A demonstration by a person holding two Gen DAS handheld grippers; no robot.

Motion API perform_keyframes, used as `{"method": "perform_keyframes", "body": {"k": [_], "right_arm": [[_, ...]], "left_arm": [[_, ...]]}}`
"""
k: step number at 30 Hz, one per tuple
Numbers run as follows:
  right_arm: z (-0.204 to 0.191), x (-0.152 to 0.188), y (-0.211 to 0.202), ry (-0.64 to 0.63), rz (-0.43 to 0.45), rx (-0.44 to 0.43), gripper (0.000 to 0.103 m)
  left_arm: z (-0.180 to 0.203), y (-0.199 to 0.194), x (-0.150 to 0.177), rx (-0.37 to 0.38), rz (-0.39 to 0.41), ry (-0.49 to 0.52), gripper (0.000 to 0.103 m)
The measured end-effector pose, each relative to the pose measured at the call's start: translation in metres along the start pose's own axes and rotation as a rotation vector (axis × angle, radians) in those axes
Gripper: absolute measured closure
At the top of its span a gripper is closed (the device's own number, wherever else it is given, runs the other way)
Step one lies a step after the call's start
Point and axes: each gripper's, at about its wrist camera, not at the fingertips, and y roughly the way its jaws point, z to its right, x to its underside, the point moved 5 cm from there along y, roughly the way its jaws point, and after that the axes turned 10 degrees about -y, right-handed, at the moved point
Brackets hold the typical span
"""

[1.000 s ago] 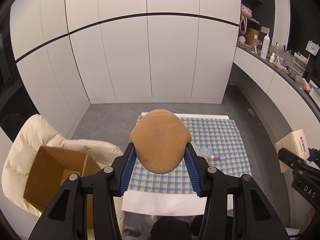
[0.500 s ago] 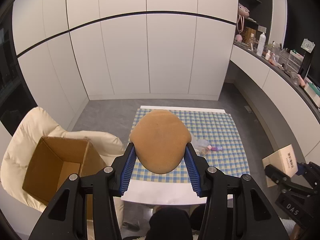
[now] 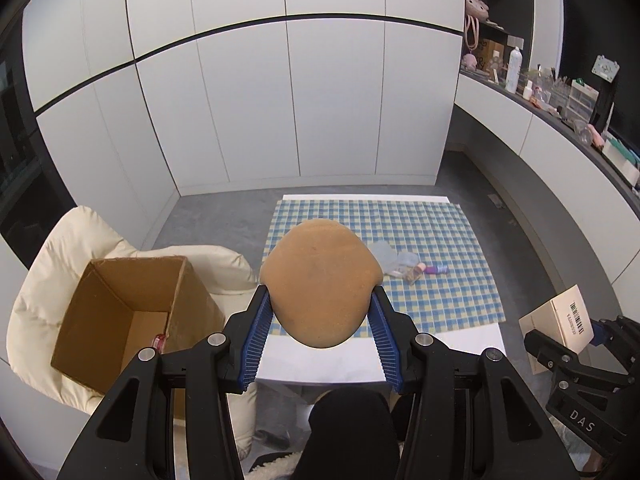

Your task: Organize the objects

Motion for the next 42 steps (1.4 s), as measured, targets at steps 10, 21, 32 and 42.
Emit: {"method": "perform_keyframes", "body": {"k": [10,21,32,42], "right_arm": [[-0.012,0.023,-0.01,0.001,0.0,-0.009,0.049],[-0.017,0.054,-0.01,0.02,-0.035,-0.011,0.049],[-0.023,0.084,-0.022,0.021,-0.052,-0.043,0.049],[-0.027,0.108,-0.019,0.013,-0.078,-0.027,0.049]], "left_arm": [[-0.011,-0.002,0.025,0.0,-0.025,-0.008,0.054],[-0.03,-0.002,0.05,-0.017,-0.048,-0.02,0.054],[-0.035,-0.008,0.081,0.003,-0.075,-0.007,0.054],[-0.043,-0.008,0.104,0.013,-0.084,-0.007,0.054]]}}
